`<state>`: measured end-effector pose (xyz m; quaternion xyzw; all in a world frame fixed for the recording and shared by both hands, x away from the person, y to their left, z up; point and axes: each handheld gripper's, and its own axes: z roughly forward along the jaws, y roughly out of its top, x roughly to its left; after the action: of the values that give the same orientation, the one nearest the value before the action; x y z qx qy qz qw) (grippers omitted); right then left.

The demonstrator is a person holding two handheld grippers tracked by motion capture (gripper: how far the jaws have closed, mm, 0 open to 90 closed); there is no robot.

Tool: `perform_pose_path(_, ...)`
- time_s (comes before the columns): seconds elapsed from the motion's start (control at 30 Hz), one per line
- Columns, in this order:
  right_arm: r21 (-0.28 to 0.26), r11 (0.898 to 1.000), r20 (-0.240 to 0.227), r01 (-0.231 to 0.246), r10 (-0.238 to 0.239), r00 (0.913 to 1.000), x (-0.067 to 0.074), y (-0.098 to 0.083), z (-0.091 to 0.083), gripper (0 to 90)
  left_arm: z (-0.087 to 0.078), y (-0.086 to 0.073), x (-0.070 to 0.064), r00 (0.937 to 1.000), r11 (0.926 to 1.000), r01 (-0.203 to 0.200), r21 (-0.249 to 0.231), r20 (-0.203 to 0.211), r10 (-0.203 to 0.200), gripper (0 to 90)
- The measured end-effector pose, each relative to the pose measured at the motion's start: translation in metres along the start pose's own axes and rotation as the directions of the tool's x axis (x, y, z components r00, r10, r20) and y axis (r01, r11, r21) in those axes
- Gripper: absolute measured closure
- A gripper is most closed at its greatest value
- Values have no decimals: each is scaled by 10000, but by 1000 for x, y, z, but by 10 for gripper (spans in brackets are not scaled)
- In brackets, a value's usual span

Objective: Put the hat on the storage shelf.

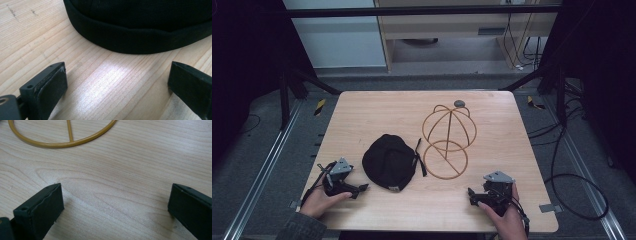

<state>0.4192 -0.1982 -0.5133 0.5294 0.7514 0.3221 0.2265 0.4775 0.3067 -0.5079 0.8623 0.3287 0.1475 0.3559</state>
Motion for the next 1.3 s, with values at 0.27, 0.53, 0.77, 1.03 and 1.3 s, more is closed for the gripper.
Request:
perform_pose_path(0.27,-6,10000,31,-31,31,10000,0,0,1,4,-1,-1,1,10000,10000,-18,14,55,18,16)
perform_pose_path(0.53,8,10000,49,-53,53,10000,0,1,1,4,-14,6,-6,9998,9999,-136,-12,162,137,41)
perform_pose_path(0.77,-8,10000,39,-53,53,10000,0,1,1,4,-22,17,-17,9967,9984,74,-568,815,-28,45)
perform_pose_path(1.03,-10,10000,38,-47,47,10000,0,1,1,4,-33,52,-35,9946,9979,-608,-227,832,624,60)
perform_pose_path(1.3,3,10000,45,-49,49,10000,0,1,1,4,-30,99,-40,9877,9888,-1357,626,870,1301,63)
